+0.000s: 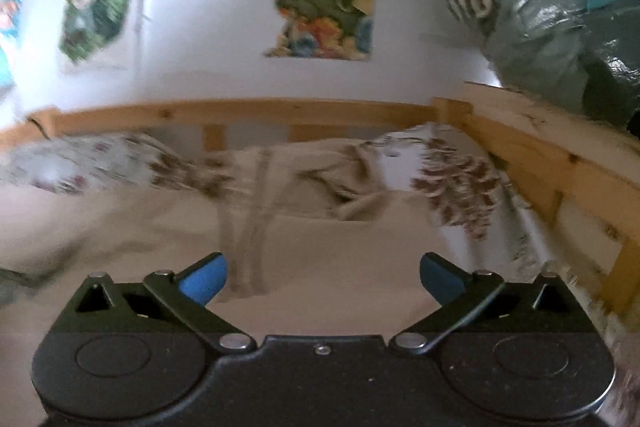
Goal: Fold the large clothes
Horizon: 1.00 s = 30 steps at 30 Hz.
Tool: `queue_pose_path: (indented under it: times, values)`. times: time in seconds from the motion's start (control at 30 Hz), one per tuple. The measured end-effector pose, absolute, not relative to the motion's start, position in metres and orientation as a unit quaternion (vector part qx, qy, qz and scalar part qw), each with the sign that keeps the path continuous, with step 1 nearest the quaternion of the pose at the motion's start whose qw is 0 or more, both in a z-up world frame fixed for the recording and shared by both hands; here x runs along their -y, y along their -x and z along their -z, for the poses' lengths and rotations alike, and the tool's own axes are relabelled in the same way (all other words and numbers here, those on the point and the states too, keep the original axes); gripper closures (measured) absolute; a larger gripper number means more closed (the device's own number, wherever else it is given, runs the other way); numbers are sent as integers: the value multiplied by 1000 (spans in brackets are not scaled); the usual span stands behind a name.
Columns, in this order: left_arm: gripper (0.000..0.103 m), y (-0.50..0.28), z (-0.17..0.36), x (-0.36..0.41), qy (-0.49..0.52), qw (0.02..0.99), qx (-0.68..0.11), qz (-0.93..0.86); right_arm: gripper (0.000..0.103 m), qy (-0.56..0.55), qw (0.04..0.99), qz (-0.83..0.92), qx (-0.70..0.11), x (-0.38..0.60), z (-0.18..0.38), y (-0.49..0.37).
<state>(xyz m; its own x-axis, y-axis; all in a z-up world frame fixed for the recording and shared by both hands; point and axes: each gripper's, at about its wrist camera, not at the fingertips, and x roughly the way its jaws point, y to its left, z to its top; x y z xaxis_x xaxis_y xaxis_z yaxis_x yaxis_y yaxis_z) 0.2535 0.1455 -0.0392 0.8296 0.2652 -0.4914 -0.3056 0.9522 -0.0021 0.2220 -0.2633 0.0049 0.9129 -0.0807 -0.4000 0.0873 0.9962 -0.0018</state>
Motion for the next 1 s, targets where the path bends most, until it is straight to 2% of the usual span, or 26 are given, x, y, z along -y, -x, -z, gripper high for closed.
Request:
queue_pose_path:
  times: [0.17, 0.37, 0.53, 0.6, 0.63, 0.7, 0.73, 0.77, 0.87, 1.0]
  values:
    - [1, -232, 24, -238, 44, 953, -241, -178, 1, -51, 981, 6, -189, 226, -16, -168]
    - [1, -236, 51, -317, 253, 913, -274, -166, 1, 65, 978, -67, -187, 180, 6, -178]
    - [2, -257, 58, -326, 293, 897, -251, -216, 1, 92, 972, -60, -207, 171, 22, -191]
    - [14, -266, 58, -326, 293, 893, -231, -252, 1, 88, 970, -61, -220, 174, 27, -194]
    - [28, -268, 56, -323, 279, 896, -219, -268, 1, 92, 968, -60, -227, 174, 31, -194]
    - [46, -275, 54, -317, 255, 895, -219, -292, 1, 115, 963, -48, -238, 173, 36, -197]
    - [67, -275, 54, -315, 251, 895, -217, -297, 1, 126, 962, -41, -240, 172, 37, -198]
    - [81, -273, 53, -313, 251, 896, -211, -301, 1, 131, 961, -38, -240, 172, 38, -198]
    - [93, -259, 42, -302, 243, 904, -179, -303, 1, 125, 962, -34, -240, 176, 38, -201]
    - [98, -247, 23, -275, 192, 926, -146, -292, 1, 109, 964, -33, -240, 182, 35, -201]
